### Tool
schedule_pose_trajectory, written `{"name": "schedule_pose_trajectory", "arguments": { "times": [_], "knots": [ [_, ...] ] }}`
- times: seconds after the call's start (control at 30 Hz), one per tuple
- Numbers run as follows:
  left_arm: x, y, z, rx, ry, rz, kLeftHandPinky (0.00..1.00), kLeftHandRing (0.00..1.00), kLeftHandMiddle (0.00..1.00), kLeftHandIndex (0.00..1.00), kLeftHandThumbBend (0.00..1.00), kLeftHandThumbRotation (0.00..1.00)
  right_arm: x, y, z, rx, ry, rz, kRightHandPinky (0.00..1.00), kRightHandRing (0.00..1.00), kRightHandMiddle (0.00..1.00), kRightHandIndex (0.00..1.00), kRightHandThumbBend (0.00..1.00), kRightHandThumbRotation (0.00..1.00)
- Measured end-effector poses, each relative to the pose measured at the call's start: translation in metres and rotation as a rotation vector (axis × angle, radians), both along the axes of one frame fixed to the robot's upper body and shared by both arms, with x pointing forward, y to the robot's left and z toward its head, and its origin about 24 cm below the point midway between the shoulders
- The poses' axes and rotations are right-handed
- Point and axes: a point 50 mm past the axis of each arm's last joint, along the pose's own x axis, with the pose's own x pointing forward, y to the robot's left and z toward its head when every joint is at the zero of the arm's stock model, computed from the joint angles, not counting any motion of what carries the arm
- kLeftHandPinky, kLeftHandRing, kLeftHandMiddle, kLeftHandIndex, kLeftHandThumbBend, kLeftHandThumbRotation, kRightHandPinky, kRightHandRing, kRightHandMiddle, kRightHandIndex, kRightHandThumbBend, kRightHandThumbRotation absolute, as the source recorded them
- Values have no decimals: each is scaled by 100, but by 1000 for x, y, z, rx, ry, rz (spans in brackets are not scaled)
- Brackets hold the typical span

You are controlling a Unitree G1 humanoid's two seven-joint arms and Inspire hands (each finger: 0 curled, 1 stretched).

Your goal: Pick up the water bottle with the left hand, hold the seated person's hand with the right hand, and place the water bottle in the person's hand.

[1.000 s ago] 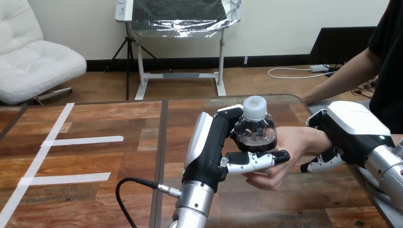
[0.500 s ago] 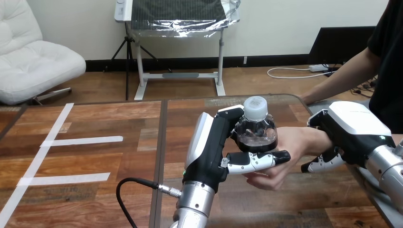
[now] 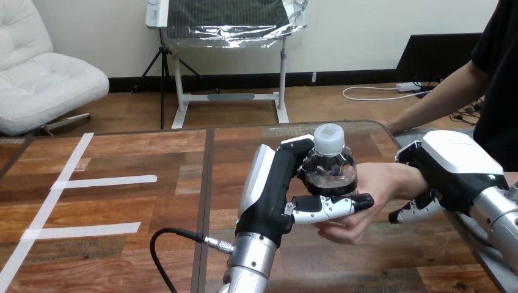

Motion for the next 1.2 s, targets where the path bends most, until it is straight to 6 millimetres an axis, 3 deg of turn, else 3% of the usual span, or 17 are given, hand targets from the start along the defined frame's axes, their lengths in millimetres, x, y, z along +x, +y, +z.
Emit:
{"name": "schedule_pose_trajectory", "arguments": {
  "times": [0.1,0.2,0.37,0.43,0.83,1.2],
  "knots": [
    [2,-1,1,28,11,-6,61,71,75,79,84,26,0,-1,0,-9,2,-3,52,60,66,62,86,0],
    [5,-3,2,66,21,-12,70,79,83,87,90,36,0,-2,-1,-14,6,-14,57,64,70,66,87,0],
    [6,-6,4,121,20,-19,91,94,95,97,97,50,0,-4,-2,-26,9,-24,61,68,74,72,89,0],
    [6,-8,5,140,17,-26,94,96,97,98,98,53,0,-4,-2,-32,9,-26,62,69,76,73,90,0],
    [6,-16,12,203,-5,-52,100,100,100,100,100,65,0,-4,-2,-51,6,-23,66,77,81,79,91,0],
    [5,-21,18,209,-30,-68,100,100,100,100,100,65,0,-3,-1,-56,-7,-2,67,78,82,79,92,0]
  ]
}}
